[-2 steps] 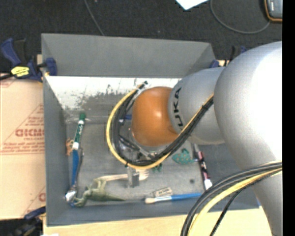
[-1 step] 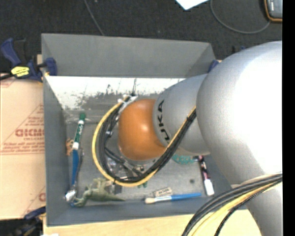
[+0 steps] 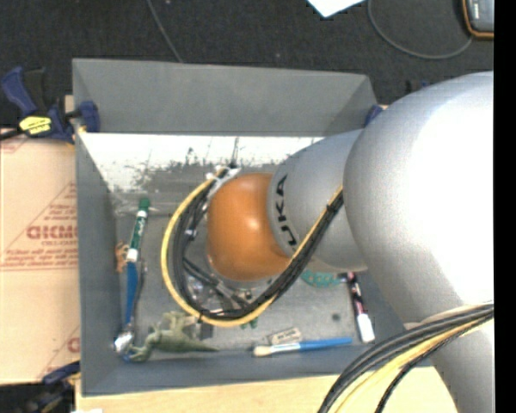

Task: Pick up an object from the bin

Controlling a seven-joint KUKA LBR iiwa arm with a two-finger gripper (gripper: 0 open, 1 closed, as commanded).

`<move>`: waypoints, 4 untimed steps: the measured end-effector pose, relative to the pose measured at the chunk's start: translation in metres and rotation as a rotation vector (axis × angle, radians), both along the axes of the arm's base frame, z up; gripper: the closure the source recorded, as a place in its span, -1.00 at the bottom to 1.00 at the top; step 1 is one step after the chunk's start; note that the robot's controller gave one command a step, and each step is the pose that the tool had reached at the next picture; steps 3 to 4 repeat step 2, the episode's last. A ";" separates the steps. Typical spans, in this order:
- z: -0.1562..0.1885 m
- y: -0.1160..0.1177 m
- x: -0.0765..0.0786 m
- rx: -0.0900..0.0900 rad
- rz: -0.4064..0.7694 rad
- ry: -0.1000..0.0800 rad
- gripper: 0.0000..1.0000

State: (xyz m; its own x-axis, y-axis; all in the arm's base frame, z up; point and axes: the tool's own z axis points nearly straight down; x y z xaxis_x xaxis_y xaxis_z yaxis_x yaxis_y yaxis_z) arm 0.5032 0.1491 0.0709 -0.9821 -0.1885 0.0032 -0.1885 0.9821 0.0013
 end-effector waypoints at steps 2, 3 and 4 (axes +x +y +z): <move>0.059 -0.001 -0.002 -0.002 0.001 0.006 1.00; 0.059 -0.001 -0.002 -0.002 0.001 0.006 1.00; 0.059 -0.001 -0.002 -0.002 0.001 0.006 1.00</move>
Offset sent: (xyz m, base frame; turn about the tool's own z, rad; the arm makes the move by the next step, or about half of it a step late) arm -0.0026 -0.0010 0.0871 -0.0003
